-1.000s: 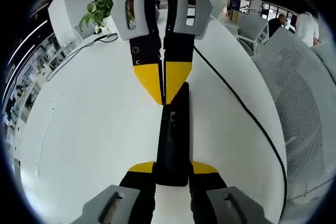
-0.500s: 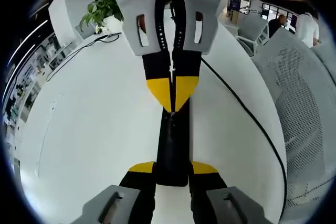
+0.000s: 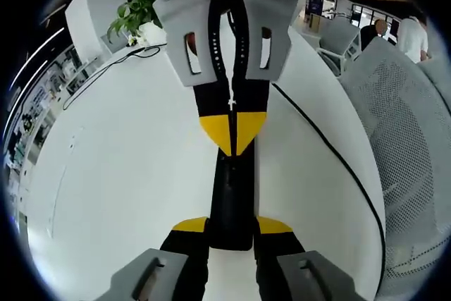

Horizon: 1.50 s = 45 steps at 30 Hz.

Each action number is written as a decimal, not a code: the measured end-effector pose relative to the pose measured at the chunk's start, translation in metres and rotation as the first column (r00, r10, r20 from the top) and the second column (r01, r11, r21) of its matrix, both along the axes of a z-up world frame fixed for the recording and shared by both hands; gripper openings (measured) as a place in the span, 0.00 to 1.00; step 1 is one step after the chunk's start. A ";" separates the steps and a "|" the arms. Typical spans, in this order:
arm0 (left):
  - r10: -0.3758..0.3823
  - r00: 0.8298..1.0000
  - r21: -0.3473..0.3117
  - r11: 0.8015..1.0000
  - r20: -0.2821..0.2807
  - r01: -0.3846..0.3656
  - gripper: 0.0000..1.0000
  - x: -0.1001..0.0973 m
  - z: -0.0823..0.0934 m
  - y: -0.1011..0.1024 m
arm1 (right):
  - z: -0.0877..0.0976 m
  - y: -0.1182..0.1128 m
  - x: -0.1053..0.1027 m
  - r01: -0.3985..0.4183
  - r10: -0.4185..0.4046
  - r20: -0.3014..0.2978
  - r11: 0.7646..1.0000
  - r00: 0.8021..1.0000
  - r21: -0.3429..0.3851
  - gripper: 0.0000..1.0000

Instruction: Press the specified remote control buttons in sequence, fully releasing each button before pressing the next.

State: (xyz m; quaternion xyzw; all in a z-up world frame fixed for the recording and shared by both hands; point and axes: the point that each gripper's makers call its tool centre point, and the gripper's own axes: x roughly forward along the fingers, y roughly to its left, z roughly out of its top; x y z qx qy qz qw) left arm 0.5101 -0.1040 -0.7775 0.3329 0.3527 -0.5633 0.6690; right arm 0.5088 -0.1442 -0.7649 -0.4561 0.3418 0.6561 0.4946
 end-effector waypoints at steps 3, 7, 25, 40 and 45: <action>0.000 1.000 0.000 1.000 0.000 0.000 0.23 -0.001 0.000 -0.001 | -0.001 0.000 0.000 -0.001 0.001 -0.003 1.000 1.000 -0.001 0.00; 0.000 1.000 -0.001 1.000 0.000 0.000 0.23 -0.001 0.000 -0.001 | -0.003 0.000 -0.002 -0.006 0.006 -0.006 1.000 1.000 -0.003 0.00; -0.001 1.000 -0.011 1.000 -0.005 0.001 0.23 -0.002 -0.001 -0.003 | -0.007 0.000 0.000 -0.015 0.015 -0.011 1.000 1.000 -0.020 0.00; -0.001 1.000 -0.008 1.000 -0.010 0.001 0.23 -0.001 -0.002 -0.002 | -0.007 0.001 -0.002 0.009 -0.009 -0.025 1.000 1.000 -0.008 0.00; 0.003 1.000 -0.004 1.000 -0.009 -0.003 0.23 -0.001 -0.001 -0.002 | -0.006 0.001 -0.001 0.014 -0.014 -0.021 1.000 1.000 -0.003 0.00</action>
